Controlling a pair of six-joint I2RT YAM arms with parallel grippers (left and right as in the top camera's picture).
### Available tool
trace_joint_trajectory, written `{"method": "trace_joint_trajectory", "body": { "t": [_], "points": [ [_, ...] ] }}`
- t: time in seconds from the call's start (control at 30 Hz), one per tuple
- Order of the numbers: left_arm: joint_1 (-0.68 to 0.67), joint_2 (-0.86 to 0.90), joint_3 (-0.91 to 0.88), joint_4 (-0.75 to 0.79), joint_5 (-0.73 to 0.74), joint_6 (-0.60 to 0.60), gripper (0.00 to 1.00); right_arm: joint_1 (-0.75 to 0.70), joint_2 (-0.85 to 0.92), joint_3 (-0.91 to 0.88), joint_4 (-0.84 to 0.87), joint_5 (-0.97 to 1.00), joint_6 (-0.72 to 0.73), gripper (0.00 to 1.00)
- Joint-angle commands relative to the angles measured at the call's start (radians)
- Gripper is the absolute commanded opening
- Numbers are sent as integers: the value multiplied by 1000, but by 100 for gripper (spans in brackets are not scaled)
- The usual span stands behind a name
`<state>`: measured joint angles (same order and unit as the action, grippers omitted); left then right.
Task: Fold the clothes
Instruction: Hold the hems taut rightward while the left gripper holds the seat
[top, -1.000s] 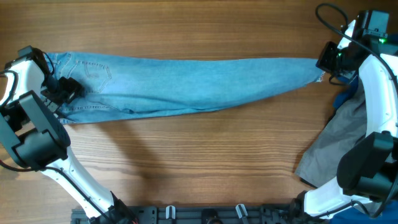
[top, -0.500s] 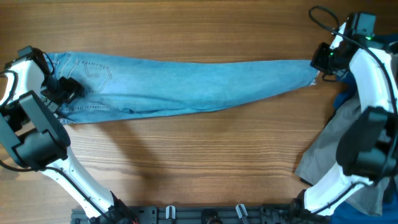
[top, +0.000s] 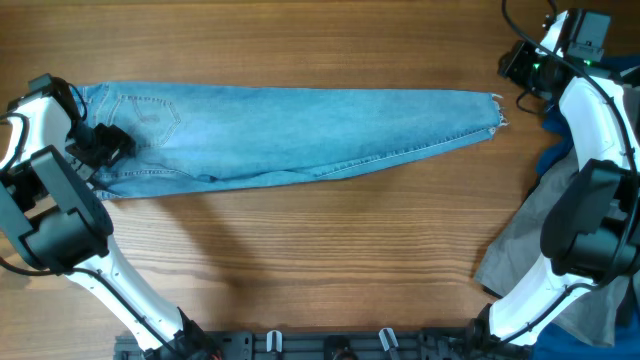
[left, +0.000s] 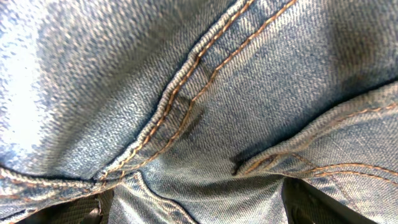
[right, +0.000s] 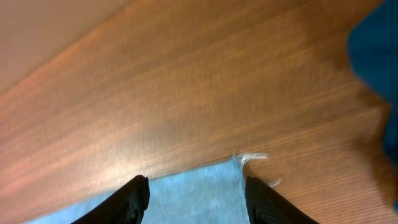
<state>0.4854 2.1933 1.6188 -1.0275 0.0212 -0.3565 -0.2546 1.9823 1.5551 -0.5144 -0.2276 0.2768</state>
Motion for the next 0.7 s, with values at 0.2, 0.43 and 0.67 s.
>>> {"method": "trace_joint_trajectory", "body": {
  "t": [0.2, 0.43, 0.67],
  "points": [
    [16, -94, -7, 40, 57, 9, 87, -1, 11, 7, -249, 156, -36, 62],
    [16, -125, -10, 29, 57, 9, 88, -1, 23, -92, -230, 80, -299, 59],
    [16, -125, -10, 29, 57, 9, 89, -1, 23, -152, -161, 58, -404, 53]
  ]
}}
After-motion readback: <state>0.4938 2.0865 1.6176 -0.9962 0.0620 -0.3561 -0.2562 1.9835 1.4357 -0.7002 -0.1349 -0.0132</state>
